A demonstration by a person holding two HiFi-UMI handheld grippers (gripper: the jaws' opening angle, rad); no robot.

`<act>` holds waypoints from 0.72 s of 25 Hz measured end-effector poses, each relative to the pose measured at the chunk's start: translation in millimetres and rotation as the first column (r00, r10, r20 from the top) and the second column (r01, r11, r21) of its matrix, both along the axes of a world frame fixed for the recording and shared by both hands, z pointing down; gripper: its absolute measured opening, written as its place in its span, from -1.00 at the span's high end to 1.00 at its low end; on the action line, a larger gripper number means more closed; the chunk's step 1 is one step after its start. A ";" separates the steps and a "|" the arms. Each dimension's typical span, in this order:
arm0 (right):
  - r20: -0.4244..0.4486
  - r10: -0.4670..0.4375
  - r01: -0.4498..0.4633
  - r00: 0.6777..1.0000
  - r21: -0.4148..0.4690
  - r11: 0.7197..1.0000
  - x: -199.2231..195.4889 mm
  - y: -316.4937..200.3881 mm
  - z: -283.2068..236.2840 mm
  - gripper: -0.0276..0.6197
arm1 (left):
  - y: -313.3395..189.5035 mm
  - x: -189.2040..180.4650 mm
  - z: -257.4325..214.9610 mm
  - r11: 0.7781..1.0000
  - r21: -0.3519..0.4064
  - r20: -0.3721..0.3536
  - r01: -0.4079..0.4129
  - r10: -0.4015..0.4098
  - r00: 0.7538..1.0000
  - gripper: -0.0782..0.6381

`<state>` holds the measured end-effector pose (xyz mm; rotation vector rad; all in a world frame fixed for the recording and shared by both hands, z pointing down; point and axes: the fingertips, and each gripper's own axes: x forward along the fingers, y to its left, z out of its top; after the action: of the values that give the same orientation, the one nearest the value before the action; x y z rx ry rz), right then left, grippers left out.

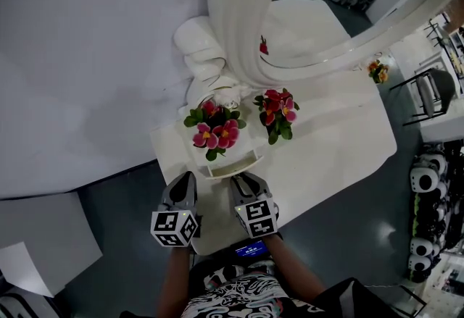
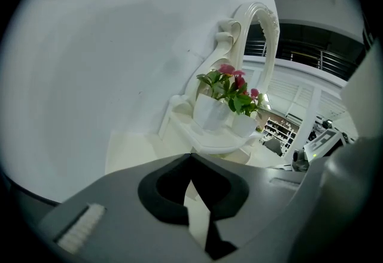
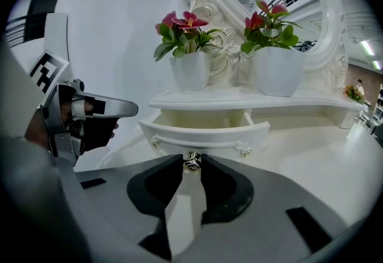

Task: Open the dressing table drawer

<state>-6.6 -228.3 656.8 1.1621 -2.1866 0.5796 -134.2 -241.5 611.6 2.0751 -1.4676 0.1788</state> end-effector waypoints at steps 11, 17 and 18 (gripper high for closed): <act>0.007 0.007 -0.007 1.000 -0.021 1.000 8.8 14.2 2.4 0.52 | 5.3 3.7 -15.0 0.999 0.032 0.010 -0.008 0.007 1.000 0.78; -0.002 0.053 -0.053 0.999 0.016 0.998 23.4 25.3 -19.0 0.55 | 14.8 6.9 -38.7 0.997 0.078 0.019 -0.010 0.008 1.000 0.78; 0.000 0.069 -0.069 0.998 0.037 0.997 26.8 26.1 -25.3 0.59 | 16.6 7.8 -43.3 0.996 0.089 0.019 -0.011 0.010 1.000 0.78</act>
<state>20.3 -202.2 631.5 1.2616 -2.1721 0.5693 -126.4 -224.9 568.3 2.1581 -1.5012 0.1394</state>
